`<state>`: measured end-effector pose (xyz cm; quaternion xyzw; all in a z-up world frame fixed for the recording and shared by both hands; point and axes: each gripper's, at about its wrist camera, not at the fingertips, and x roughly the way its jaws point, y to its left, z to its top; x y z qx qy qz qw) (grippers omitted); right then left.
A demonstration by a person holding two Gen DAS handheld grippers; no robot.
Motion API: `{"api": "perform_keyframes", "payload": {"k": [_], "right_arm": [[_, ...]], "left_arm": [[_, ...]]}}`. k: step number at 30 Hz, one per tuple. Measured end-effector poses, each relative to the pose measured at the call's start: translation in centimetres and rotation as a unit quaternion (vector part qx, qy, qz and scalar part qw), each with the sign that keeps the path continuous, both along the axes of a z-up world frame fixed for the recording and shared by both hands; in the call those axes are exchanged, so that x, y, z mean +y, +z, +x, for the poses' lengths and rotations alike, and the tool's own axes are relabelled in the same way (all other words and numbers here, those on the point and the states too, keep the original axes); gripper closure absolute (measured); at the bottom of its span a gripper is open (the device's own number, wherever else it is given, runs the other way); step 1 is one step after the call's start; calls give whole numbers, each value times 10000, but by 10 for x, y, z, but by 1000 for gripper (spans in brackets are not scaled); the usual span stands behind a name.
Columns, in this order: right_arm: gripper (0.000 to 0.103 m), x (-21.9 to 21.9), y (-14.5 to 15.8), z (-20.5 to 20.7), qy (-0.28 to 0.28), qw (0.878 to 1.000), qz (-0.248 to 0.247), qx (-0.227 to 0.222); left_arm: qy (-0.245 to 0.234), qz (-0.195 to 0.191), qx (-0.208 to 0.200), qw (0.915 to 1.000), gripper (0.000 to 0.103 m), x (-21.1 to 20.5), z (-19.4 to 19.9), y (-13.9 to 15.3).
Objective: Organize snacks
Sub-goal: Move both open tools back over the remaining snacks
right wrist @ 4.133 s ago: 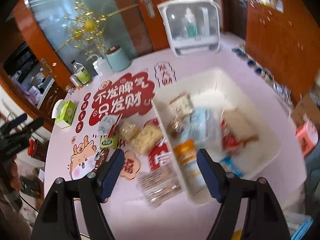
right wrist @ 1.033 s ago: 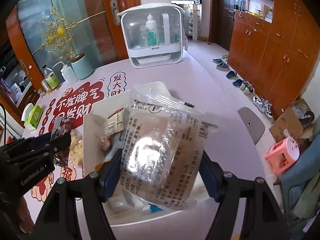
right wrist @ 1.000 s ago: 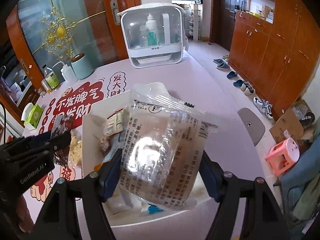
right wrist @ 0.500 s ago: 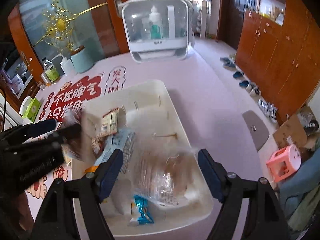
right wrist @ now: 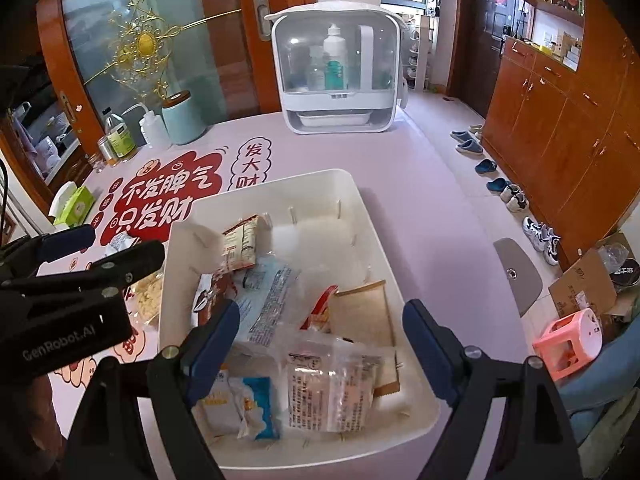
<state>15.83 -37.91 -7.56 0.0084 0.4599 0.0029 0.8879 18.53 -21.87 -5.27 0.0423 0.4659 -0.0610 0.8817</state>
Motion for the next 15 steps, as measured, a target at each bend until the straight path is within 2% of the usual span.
{"api": "perform_keyframes", "payload": {"k": [8,15], "right_arm": [[18,7,1,-18,87,9999,115,8],[18,18,7,-26,170,9995,276,34]], "left_arm": [[114,165,-80,9998,18,12,-21,7],[332,374,-141,9986,18,39,-43,17]]}}
